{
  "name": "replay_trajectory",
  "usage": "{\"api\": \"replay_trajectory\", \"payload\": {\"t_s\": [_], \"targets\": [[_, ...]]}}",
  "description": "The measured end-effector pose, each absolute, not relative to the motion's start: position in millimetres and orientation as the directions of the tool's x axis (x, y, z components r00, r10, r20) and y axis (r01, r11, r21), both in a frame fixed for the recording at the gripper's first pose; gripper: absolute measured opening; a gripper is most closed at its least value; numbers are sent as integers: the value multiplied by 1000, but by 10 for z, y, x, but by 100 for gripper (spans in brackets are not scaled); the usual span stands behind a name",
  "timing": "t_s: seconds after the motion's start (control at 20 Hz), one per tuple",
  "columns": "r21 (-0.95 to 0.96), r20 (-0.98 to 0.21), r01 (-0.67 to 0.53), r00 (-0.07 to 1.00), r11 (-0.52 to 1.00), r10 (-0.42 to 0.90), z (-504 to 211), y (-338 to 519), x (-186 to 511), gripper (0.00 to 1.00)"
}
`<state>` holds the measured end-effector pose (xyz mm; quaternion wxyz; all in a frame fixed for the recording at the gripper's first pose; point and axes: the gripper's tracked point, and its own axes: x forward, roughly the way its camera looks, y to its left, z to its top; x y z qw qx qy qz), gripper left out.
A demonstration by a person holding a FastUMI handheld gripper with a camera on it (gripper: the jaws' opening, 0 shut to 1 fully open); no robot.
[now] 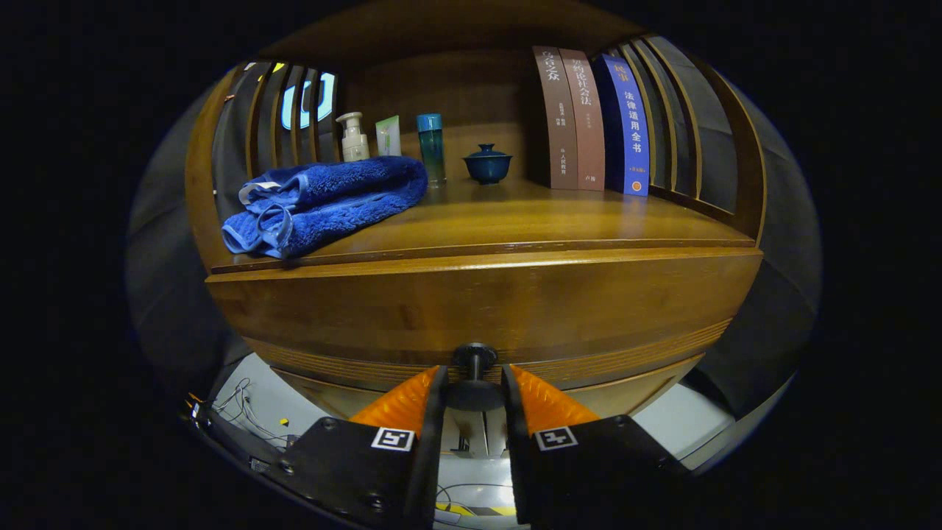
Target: Pull open the drawer, take out the items inside it, and place them on the countertop above the cabinet.
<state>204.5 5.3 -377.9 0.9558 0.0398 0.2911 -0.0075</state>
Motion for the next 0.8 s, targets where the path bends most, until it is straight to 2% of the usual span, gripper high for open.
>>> {"api": "replay_trajectory", "payload": {"t_s": [0.05, 0.15, 0.5, 0.8], "targets": [[71, -554, 37, 832, 997, 9, -3756, 51, 2026, 45], [58, -555, 32, 832, 998, 6, -3769, 45, 2028, 35], [67, -577, 48, 817, 997, -1, -3784, 52, 1968, 35], [63, -589, 58, 808, 996, -10, -3735, 88, 1586, 35]]}}
